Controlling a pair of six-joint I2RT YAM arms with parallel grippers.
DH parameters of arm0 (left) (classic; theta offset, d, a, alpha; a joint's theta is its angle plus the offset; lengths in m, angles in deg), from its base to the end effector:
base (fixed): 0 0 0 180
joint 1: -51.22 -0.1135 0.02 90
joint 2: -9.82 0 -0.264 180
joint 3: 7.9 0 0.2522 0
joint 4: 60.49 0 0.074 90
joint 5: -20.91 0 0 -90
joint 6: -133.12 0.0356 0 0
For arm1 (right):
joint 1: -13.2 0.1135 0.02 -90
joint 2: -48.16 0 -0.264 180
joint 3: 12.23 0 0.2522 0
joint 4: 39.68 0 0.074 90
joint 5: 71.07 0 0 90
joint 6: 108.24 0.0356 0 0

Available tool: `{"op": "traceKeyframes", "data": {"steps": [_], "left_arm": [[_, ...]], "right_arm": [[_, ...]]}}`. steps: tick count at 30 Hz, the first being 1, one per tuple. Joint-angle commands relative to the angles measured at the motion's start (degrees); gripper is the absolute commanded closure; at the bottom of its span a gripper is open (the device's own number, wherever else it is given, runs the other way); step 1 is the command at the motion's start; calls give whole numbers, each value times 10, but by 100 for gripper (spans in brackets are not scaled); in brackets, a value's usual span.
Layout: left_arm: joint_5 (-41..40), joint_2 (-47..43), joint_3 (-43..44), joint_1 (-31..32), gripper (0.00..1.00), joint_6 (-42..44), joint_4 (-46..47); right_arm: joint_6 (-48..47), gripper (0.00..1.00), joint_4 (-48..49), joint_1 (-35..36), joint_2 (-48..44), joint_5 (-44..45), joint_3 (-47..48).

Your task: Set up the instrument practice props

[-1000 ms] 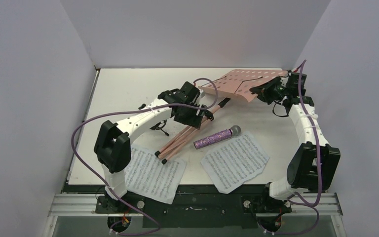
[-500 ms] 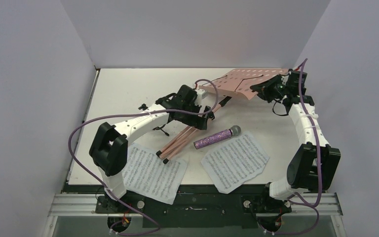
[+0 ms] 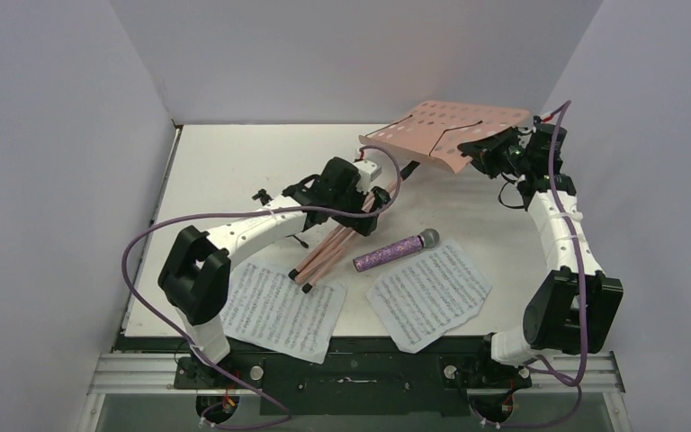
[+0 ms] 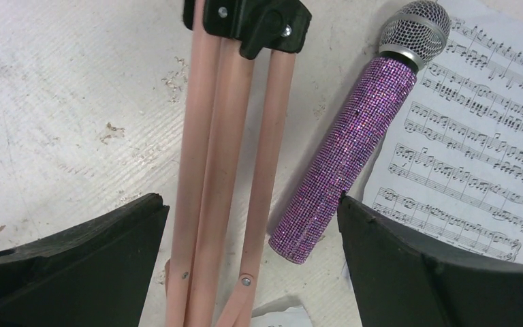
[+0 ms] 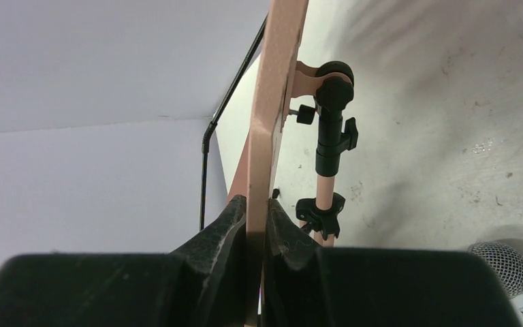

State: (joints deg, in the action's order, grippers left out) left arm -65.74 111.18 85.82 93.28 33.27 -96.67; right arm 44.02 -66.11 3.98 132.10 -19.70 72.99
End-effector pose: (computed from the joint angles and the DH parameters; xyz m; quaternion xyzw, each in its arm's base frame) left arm 0.2963 -0.2702 0.2630 0.2661 0.8802 -0.1957 0.3407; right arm 0.3356 -0.0320 0.3384 0.3213 0.7502 0.4758 0.3281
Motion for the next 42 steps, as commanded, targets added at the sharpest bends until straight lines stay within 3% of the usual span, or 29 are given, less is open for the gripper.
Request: {"op": "traceKeyframes", "data": {"steps": [1,13,22,34,42], "left_arm": [[0,24,17,14,3,45,29],[-59,71,29,16,0,33,61],[-49,88,54,12,28,38,55],[-35,74,91,-4,79,25,34],[-34,51,121,-15,91,13,32]], "right_arm": [[36,95,210,2,-75,-57,53],[66,95,228,3,-85,-63,55],[93,95,241,3,-90,-66,69],[91,95,225,4,-88,-73,142],[42,95,215,6,-89,-79,213]]}}
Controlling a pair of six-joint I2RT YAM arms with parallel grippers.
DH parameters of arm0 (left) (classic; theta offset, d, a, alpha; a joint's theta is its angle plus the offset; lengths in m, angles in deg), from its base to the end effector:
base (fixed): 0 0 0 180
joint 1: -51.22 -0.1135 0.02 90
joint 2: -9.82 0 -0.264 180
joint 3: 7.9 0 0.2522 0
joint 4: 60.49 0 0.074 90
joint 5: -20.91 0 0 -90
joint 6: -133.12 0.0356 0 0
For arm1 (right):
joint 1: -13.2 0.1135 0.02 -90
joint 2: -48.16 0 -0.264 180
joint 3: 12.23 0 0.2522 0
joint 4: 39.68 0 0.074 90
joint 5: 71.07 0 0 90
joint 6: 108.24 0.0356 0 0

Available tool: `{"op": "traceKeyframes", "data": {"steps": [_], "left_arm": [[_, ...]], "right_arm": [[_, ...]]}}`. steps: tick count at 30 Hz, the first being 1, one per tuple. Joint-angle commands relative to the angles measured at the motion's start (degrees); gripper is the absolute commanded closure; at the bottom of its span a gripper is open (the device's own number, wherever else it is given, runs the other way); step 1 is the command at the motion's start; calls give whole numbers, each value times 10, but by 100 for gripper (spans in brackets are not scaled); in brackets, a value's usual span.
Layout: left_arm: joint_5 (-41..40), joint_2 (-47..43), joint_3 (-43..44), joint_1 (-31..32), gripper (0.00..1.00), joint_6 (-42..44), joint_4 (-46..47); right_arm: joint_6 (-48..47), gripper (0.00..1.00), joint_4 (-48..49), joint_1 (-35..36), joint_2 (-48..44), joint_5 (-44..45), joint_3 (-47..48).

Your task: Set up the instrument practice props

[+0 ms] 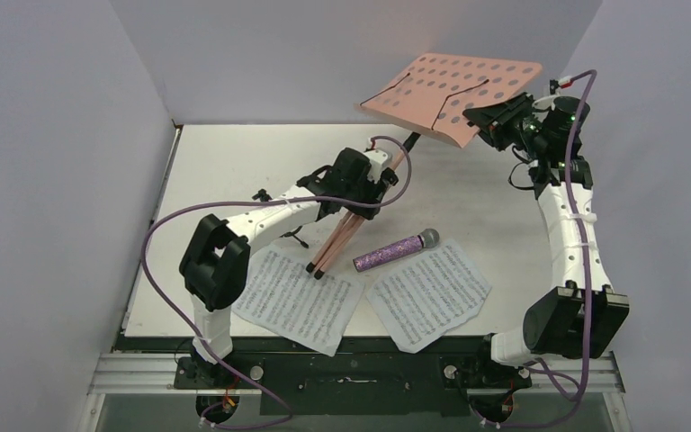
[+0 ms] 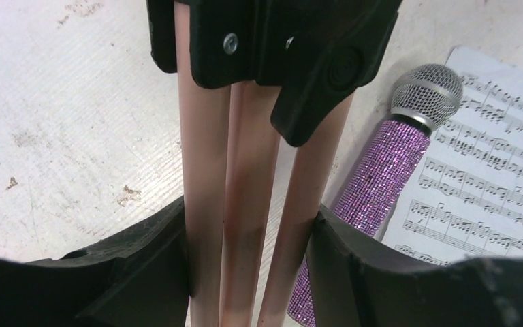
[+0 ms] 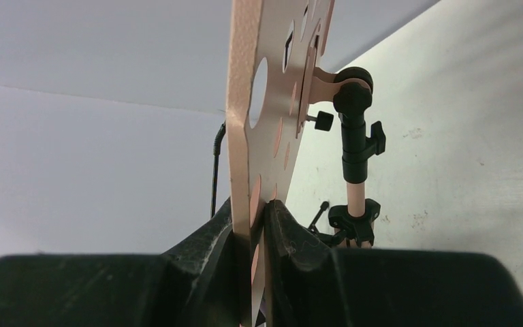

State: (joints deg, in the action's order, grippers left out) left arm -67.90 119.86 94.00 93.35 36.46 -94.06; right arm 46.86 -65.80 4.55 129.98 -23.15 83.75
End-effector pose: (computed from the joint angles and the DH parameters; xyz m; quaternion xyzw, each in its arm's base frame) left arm 0.3273 -0.2970 0.2529 0.2820 0.8678 -0.1776 0.3686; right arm 0.3251 -0.0253 0.4157 0.2543 0.7157 0.5237 0.3858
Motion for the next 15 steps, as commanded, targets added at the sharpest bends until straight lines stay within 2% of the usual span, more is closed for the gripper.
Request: {"op": "traceKeyframes", "data": {"steps": [1,4,10,15], "left_arm": [[-2,-37,48,-16,94,-17,-1],[10,-36,80,-17,100,-11,-25],[24,-55,102,-21,100,-24,-15],[30,-84,93,-24,100,-27,25]], "right_arm": [[6,95,211,0,-69,-43,116],[-8,95,217,1,-67,-40,142],[-12,95,275,4,-64,-38,174],[-59,95,290,15,-76,-27,192]]}}
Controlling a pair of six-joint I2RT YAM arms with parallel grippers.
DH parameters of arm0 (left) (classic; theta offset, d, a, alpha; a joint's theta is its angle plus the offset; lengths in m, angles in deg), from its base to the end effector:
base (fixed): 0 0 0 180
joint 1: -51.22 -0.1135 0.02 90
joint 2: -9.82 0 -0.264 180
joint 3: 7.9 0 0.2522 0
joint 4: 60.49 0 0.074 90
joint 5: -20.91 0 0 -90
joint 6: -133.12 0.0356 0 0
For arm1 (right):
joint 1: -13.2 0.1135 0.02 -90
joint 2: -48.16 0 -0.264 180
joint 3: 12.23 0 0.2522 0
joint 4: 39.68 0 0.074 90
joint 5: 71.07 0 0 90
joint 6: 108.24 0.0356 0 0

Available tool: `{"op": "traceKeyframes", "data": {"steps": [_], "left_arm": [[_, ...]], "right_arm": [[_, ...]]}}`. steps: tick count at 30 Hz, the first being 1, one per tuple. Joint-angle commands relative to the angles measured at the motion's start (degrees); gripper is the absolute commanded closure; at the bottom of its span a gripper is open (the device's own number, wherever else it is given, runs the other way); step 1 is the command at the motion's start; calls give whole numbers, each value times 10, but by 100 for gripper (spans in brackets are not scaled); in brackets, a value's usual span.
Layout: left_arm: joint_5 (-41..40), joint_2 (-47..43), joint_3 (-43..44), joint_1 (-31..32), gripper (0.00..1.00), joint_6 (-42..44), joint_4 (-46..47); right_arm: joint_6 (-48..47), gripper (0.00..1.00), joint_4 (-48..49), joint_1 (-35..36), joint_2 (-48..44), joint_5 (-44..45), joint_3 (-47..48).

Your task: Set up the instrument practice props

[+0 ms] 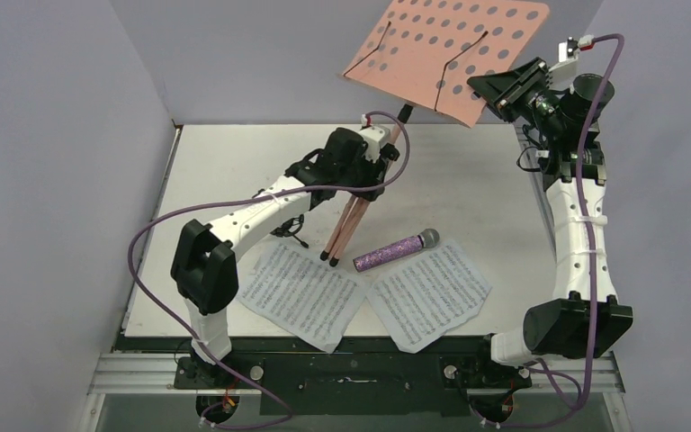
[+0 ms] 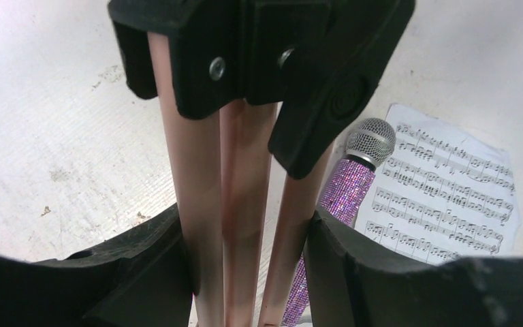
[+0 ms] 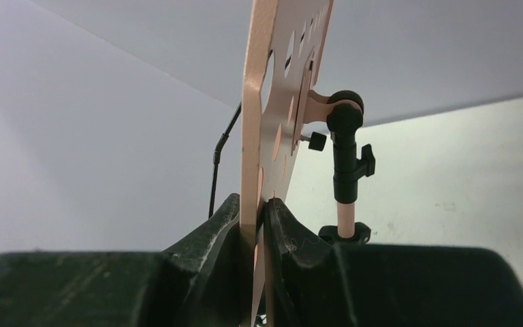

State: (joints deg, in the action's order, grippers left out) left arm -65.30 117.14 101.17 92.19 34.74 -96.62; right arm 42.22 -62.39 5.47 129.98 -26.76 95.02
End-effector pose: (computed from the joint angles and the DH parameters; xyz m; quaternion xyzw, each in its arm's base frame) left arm 0.3315 -0.2910 0.3114 0.2628 0.8442 -0.2212 0.4115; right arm 0.3096 -0.0163 0.4878 0.1238 0.6842 0.5362 0.4786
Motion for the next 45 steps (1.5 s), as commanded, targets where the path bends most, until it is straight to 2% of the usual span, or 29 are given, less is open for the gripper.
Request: {"op": "traceKeyframes", "data": {"steps": [1,8,13,16,23,25,32,42,45], "left_arm": [[5,-64,16,-12,100,-9,63],[25,-123,-77,-18,100,-11,210],[27,-166,-176,-19,100,-7,376],[18,-183,-228,-19,100,-2,460],[-25,-184,-256,-19,100,9,506],[-33,-184,-272,-19,100,11,534],[-55,-183,-332,-19,100,35,650],[-22,-152,-400,-19,100,60,865],[-13,-143,-405,-19,100,64,902]], "right_arm": [[-21,95,263,8,-81,13,76],[-113,95,328,29,-133,35,21],[-181,95,308,41,-152,24,15],[-198,95,328,47,-161,11,-5],[-244,95,365,60,-181,-31,-48],[-267,95,372,61,-183,-56,-56],[-311,95,363,62,-215,-63,-105],[-311,95,378,62,-241,-82,-152],[-320,95,396,64,-247,-89,-160]]}}
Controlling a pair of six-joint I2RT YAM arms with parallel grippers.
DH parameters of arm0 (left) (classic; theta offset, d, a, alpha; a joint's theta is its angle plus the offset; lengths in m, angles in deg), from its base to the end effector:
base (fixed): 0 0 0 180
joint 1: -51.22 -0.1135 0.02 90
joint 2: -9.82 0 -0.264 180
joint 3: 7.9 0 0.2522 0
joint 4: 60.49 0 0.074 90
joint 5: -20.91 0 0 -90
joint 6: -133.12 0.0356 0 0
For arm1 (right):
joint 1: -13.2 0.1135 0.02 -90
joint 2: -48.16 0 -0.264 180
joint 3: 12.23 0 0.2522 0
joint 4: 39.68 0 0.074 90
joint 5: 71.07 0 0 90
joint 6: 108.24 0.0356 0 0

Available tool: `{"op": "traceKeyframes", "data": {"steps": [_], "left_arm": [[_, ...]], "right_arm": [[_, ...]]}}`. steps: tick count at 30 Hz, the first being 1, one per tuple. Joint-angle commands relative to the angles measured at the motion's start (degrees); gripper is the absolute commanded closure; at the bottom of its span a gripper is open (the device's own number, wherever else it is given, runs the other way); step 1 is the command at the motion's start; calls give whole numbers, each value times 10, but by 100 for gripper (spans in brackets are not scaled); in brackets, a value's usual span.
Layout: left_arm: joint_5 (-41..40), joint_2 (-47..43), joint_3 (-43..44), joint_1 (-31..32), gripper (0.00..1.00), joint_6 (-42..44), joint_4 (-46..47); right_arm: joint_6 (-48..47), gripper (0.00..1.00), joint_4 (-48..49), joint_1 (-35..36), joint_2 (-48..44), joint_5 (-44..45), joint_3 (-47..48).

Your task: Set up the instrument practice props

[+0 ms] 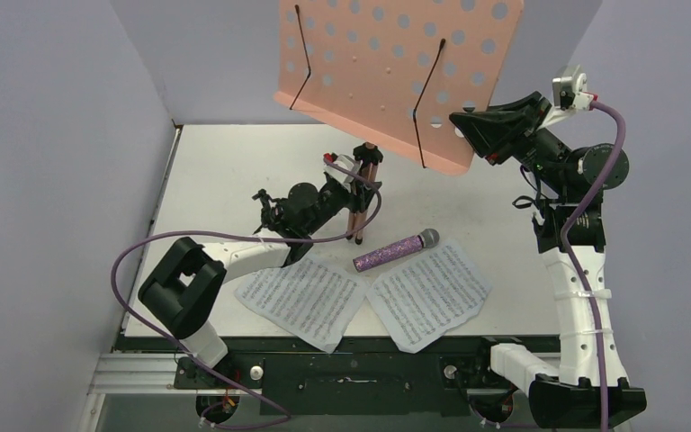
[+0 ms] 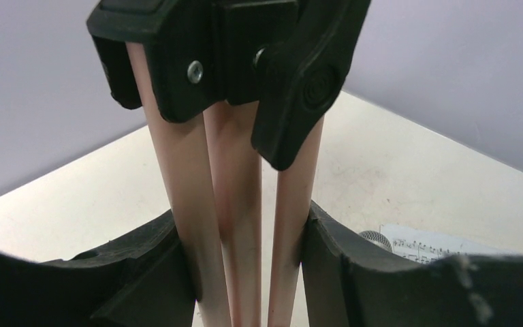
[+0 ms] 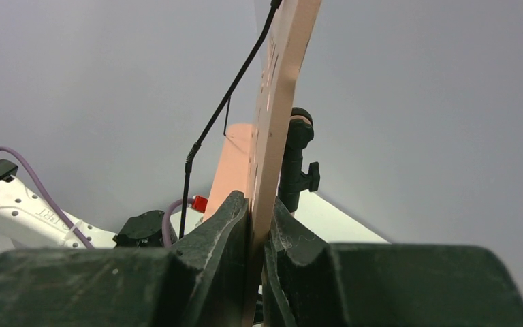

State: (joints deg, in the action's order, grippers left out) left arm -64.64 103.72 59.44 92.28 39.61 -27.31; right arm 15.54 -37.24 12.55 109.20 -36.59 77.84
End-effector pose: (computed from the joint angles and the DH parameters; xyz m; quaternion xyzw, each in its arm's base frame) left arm 0.2789 -0.2466 0.2767 0.2414 0.6199 -0.3069 0.6807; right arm 0.1933 0.0272 0.5160 -0.2601 0.5335 0.4383 0.6750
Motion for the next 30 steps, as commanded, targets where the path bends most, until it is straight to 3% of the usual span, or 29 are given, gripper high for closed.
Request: {"op": "traceKeyframes", "data": {"steps": [1,16,20,30], "left_arm": [[-14,-8,14,-19,100,16,210],[11,-1,-18,-20,100,16,246],[12,-3,-27,-19,100,15,242],[16,-10,-48,-19,100,11,236]], "right_arm": [[-59,95,149,-6,-41,9,10],[-73,90,194,3,-44,-19,-22],[-67,83,190,3,-43,-22,-25],[-52,49,187,20,-49,-28,-26]]}}
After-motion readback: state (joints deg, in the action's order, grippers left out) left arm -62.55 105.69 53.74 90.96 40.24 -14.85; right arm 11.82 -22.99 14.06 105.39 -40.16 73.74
